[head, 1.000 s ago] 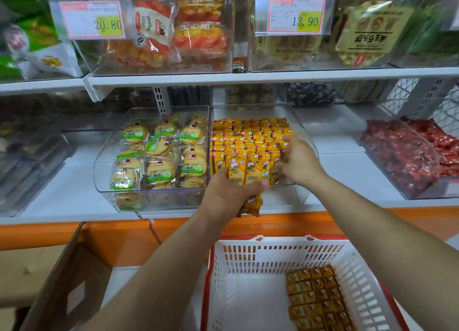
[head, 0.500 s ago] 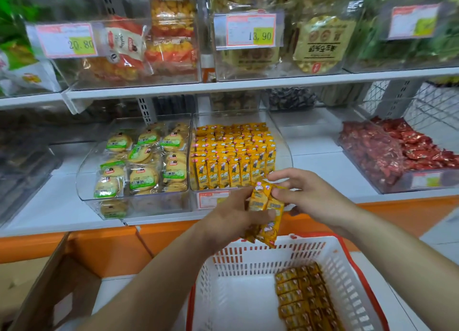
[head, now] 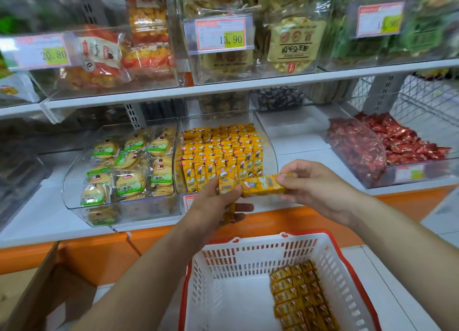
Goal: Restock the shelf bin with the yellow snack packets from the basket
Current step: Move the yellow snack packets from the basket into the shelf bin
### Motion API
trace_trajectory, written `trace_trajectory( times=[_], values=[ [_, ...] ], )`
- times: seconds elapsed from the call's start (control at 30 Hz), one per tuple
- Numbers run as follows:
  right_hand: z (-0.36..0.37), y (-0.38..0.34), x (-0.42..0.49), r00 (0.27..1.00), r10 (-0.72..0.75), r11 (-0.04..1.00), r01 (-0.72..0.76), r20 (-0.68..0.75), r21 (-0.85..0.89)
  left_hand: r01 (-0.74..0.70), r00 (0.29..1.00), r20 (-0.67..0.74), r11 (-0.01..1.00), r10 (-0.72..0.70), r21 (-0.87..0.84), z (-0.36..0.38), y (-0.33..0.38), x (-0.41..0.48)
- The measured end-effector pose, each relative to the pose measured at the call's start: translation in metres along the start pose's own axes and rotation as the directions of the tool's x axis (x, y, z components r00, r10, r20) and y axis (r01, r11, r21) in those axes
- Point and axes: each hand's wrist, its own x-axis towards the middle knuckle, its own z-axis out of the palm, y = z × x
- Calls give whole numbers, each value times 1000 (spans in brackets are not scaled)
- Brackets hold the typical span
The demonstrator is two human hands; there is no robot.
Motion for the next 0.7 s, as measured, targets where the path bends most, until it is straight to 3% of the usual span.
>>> trace_trajectory(
  times=[0.13,0.27,0.47,0.57,0.63,0.7],
  values=[
    [16,10,0,997,45,998,-41,68,-52,-53,997,-57,998,51,-42,2,6,2],
    [27,16,0,995,24,970,1,101,-243,-100,991,-86,995,99,-2,4,9,2],
    [35,18,5,985,-110,920,150,130,-362,-188,969,-97,932,228,309,-4,14,1],
    [35,12,8,963,-200,893,254,179,-372,-197,957,-141,923,254,330,-9,21,1],
    [28,6,15,936,-334,825,347,109,-446,-214,947,-154,910,282,354,-11,26,4],
    [14,4,29,883,-467,750,363,-53,-552,-215,946,-147,900,288,380,-11,32,14]
  ],
)
